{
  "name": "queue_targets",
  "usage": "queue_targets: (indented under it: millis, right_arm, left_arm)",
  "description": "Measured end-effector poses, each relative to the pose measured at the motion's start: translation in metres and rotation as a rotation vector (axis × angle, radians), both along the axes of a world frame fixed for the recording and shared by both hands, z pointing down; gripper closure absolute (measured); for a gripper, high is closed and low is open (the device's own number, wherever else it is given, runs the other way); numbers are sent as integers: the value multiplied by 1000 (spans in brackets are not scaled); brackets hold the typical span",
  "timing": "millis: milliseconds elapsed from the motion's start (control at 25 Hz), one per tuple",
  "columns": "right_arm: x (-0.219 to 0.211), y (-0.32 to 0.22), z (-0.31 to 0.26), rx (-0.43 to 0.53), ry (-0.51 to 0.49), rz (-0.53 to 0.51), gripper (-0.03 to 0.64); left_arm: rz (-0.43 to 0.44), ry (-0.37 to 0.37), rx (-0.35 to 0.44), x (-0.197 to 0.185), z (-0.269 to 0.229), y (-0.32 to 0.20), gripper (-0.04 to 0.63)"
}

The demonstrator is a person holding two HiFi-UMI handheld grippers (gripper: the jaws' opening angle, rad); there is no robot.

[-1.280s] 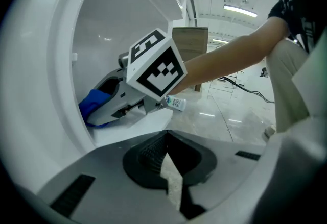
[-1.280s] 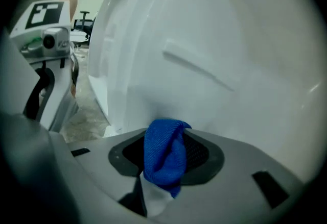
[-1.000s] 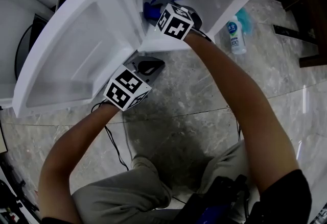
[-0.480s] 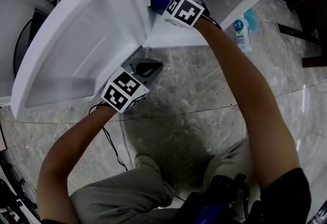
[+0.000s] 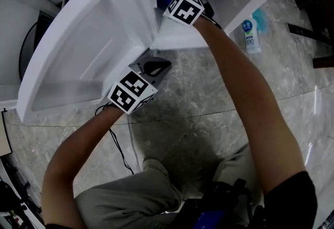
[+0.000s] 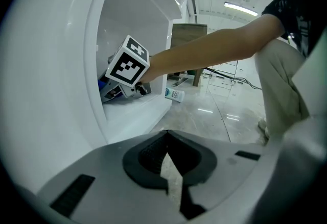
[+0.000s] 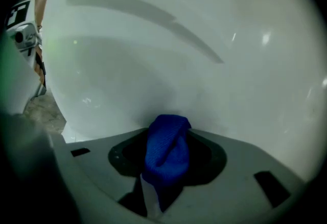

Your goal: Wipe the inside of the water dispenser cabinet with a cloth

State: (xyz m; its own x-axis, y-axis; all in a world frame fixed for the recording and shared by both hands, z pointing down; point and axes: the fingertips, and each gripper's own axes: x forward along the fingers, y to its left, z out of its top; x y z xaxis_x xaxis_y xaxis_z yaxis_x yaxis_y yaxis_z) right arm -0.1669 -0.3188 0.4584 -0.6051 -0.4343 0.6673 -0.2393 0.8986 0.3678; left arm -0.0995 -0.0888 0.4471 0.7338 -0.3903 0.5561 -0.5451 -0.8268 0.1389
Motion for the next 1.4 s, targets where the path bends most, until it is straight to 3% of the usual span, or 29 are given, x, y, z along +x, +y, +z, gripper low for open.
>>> queue_targets:
  millis: [120, 280, 360, 440, 600, 720, 800, 960, 1160, 1280, 1320, 1400]
  right_arm:
    - [-1, 14, 0, -3, 1, -64, 479]
    - [2, 47, 1, -41, 43, -223, 477]
    - [1, 49, 0, -29, 75, -238, 477]
    - [-1, 37, 0, -7, 100, -181, 477]
    - [-1, 0, 2, 14, 63, 39, 479]
    - [-2, -5, 3, 23, 57, 74, 479]
    - [0, 10, 4, -33, 40, 28, 479]
    - [15, 64, -5, -210, 25, -167, 469]
    - [50, 95, -57, -332, -174, -119, 466]
    - [77, 126, -84, -449, -279, -99, 466]
    - [87, 136, -89, -486, -299, -90, 466]
    - [107, 153, -96, -554, -341, -58, 466]
  left_arm:
    - [-18, 0, 10, -7, -1, -2, 589]
    - [-41, 1, 40, -7, -3, -13, 589]
    - [-42, 3, 46, -4, -5, -17, 589]
    - [-36, 5, 50, 1, -7, -17, 589]
    - [-24, -2, 49, 3, -8, -14, 589]
    - [-37, -13, 57, -5, -11, -18, 589]
    - [-51, -23, 68, -11, -15, -21, 589]
    - [-67, 8, 88, -14, -29, -27, 589]
    - [-21, 44, 117, 5, -39, -23, 588]
    - [-56, 33, 176, 15, -46, -27, 583]
    - [-58, 22, 203, 21, -50, -30, 572]
    - [-25, 10, 267, 40, -58, -34, 475]
